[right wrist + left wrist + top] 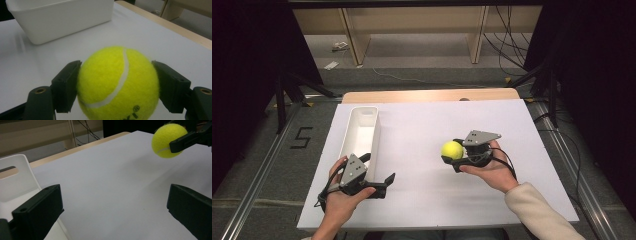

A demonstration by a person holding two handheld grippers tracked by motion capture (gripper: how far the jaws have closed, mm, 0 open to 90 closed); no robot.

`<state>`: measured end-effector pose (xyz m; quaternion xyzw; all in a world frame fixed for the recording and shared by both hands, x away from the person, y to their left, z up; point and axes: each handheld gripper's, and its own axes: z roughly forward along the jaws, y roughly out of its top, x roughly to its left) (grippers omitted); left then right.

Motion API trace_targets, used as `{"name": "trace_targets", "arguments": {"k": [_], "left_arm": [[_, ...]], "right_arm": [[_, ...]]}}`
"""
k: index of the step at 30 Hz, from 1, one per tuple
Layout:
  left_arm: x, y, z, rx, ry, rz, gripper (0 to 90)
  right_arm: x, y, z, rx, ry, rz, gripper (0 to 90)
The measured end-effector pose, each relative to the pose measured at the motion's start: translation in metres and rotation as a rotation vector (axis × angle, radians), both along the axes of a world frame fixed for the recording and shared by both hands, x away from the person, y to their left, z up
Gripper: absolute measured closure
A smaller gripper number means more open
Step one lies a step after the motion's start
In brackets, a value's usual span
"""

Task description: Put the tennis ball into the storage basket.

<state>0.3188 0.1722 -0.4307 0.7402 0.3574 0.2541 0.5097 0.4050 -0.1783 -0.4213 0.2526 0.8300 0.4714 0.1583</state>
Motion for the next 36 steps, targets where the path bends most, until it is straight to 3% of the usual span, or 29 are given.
{"name": "trace_targets", "arguments": {"k": [21,36], "left_arm": [[-0.001,-0.002,-0.001,0.002,0.005,-0.008,0.0],[0.000,-0.003,-0.001,0.010,0.005,-0.012,0.0]], "right_arm": [[0.010,0.035,0.004,-0.001,0.000,0.035,27.5],[0.015,0.050,0.008,0.010,-0.009,0.047,27.5]]}}
